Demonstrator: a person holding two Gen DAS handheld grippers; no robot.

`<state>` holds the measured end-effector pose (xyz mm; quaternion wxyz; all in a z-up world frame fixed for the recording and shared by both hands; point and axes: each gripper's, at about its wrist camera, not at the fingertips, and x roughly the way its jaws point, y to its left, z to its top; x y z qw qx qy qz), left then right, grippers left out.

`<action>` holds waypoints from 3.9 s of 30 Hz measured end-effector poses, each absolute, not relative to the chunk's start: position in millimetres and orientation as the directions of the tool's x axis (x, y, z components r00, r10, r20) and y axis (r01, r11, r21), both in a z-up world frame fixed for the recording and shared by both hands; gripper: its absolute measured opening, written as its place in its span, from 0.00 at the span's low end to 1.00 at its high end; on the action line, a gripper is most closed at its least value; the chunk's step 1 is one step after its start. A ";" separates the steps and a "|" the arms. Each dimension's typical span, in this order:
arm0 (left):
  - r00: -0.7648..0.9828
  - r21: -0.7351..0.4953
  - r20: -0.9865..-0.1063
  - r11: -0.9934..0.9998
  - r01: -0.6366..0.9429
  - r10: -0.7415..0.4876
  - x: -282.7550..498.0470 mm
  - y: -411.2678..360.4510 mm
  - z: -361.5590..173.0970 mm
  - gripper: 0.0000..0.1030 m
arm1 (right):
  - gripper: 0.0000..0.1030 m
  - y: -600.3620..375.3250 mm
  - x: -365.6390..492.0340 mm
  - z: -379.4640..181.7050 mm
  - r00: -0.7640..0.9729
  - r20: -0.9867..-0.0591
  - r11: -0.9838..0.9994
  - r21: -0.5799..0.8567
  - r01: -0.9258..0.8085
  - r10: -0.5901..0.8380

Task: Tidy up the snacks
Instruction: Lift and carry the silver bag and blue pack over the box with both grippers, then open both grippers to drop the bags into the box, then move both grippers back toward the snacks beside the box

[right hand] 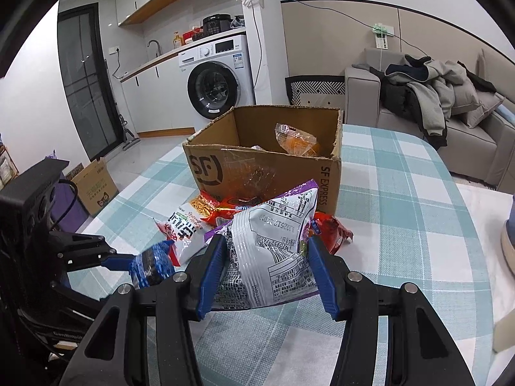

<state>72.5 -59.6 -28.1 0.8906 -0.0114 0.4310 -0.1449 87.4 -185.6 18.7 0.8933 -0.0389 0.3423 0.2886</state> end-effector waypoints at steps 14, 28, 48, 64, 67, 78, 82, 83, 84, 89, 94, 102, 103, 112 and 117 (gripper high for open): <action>0.689 -0.151 -0.697 0.980 0.132 -0.200 89.9 -19.1 12.8 0.41 | 0.52 -187.5 94.7 32.6 0.632 -0.608 0.841 0.115 -0.529 0.480; 0.751 -0.135 -0.646 0.989 0.063 -0.136 131.8 3.0 57.8 0.41 | 0.52 -185.4 122.1 83.2 0.679 -0.582 0.863 0.082 -0.498 0.447; 0.741 -0.124 -0.665 0.992 0.011 -0.091 214.8 10.7 64.3 0.41 | 0.52 -150.1 193.5 93.5 0.643 -0.580 0.837 0.135 -0.531 0.501; 0.715 -0.101 -0.695 0.995 0.011 -0.079 277.4 0.1 42.1 0.41 | 0.52 -136.9 246.6 74.6 0.642 -0.613 0.852 0.103 -0.513 0.461; 0.711 -0.092 -0.699 0.996 0.012 -0.073 284.4 -2.2 37.9 0.41 | 0.52 -134.6 253.7 71.3 0.638 -0.619 0.851 0.100 -0.515 0.458; 0.696 -0.070 -0.716 0.997 0.016 -0.061 304.5 -4.2 18.1 0.41 | 0.53 -127.8 267.4 59.8 0.631 -0.633 0.848 0.081 -0.524 0.450; 0.689 -0.073 -0.721 0.997 0.019 -0.066 308.8 -5.4 15.2 0.41 | 0.53 -126.7 271.7 61.1 0.627 -0.633 0.848 0.092 -0.522 0.454; 0.689 -0.072 -0.721 0.997 0.018 -0.064 309.3 -5.6 15.2 0.41 | 0.54 -126.7 272.3 61.3 0.627 -0.632 0.848 0.094 -0.521 0.455; 0.689 -0.073 -0.722 0.997 0.018 -0.065 309.6 -5.8 15.2 0.41 | 0.55 -126.9 272.5 61.7 0.628 -0.631 0.848 0.094 -0.522 0.456; 0.683 -0.079 -0.727 0.997 0.022 -0.073 310.2 -5.5 14.7 0.42 | 0.76 -132.3 264.7 68.6 0.657 -0.606 0.854 0.074 -0.514 0.448; 0.679 -0.083 -0.730 0.996 0.022 -0.076 304.6 -8.5 16.5 0.48 | 0.91 -144.1 252.8 72.9 0.675 -0.602 0.866 0.059 -0.496 0.427; 0.696 -0.099 -0.713 0.995 0.013 -0.080 280.7 -10.1 29.8 0.80 | 0.99 -170.5 227.8 74.6 0.691 -0.609 0.891 0.061 -0.450 0.390; 0.697 -0.098 -0.713 0.995 0.014 -0.080 277.2 -10.9 31.7 0.80 | 0.99 -173.3 224.6 74.1 0.690 -0.610 0.892 0.065 -0.448 0.391; 0.701 -0.079 -0.712 0.997 -0.012 -0.048 241.1 -12.6 37.7 0.99 | 0.99 -191.3 194.9 66.1 0.680 -0.617 0.896 0.098 -0.434 0.397; 0.700 -0.079 -0.714 0.996 -0.030 -0.035 224.9 -8.8 35.6 0.99 | 0.99 -195.9 184.5 54.8 0.665 -0.633 0.897 0.114 -0.427 0.397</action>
